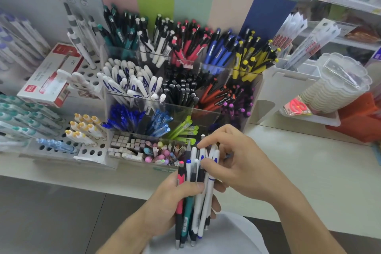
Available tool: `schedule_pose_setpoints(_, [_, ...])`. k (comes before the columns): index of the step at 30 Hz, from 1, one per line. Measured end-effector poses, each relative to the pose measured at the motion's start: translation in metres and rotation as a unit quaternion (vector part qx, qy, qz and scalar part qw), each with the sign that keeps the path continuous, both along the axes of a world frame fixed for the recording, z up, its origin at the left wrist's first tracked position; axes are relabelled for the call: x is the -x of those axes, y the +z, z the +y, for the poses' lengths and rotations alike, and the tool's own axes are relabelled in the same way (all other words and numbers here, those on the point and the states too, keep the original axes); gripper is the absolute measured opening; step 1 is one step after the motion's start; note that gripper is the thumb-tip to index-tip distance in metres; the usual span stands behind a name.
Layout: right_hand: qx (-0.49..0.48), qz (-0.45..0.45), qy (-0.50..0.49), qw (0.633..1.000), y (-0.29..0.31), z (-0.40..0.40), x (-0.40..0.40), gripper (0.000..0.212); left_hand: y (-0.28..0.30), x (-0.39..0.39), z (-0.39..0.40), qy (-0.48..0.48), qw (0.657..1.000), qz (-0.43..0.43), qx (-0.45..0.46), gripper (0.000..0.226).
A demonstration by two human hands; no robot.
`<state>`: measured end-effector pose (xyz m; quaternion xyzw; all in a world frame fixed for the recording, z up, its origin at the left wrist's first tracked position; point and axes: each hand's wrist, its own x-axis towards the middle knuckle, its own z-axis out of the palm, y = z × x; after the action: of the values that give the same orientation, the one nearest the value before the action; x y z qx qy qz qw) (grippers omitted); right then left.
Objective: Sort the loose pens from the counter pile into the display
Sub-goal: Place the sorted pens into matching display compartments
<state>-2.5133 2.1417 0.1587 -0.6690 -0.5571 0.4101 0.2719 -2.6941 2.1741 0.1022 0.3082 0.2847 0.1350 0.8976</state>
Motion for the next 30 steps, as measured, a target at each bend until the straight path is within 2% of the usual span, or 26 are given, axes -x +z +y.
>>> schedule_pose_setpoints(3, [-0.028,-0.008,-0.013,0.999,-0.001,-0.001,-0.002,0.016,-0.002,0.001,0.002,0.020,0.999,-0.018,0.023,0.037])
schedule_pose_setpoints(7, [-0.061,0.032,-0.043,0.997,-0.005,-0.001,-0.004,0.016,-0.005,-0.001,0.003,0.040,0.998,-0.007,0.041,0.042])
schedule_pose_setpoints(12, [-0.105,0.014,-0.052,0.993,-0.010,-0.003,-0.005,0.013,-0.007,-0.003,0.004,0.059,0.997,0.015,0.042,0.025])
schedule_pose_setpoints(15, [-0.148,0.015,-0.056,0.987,-0.015,-0.006,-0.005,0.013,-0.009,-0.005,0.005,0.060,0.998,0.022,0.024,0.031])
schedule_pose_setpoints(17, [-0.184,-0.002,-0.055,0.981,-0.020,-0.008,-0.004,0.013,-0.012,-0.006,0.005,0.044,0.999,0.026,-0.005,0.046])
schedule_pose_setpoints(19, [-0.207,-0.018,-0.055,0.977,-0.025,-0.009,-0.002,0.015,-0.014,-0.008,0.004,0.034,0.998,0.042,-0.043,0.042])
schedule_pose_setpoints(21, [-0.200,-0.006,-0.068,0.977,-0.028,-0.010,-0.002,0.016,-0.017,-0.010,0.003,0.040,0.996,0.050,-0.055,0.034])
schedule_pose_setpoints(28, [-0.058,0.165,-0.112,0.978,-0.027,-0.014,0.002,0.023,-0.021,-0.014,0.005,0.039,0.995,0.072,-0.062,0.071])
schedule_pose_setpoints(30, [-0.034,0.205,-0.119,0.971,-0.027,-0.016,0.002,0.019,-0.021,-0.013,0.005,0.036,0.995,0.066,-0.062,0.064])
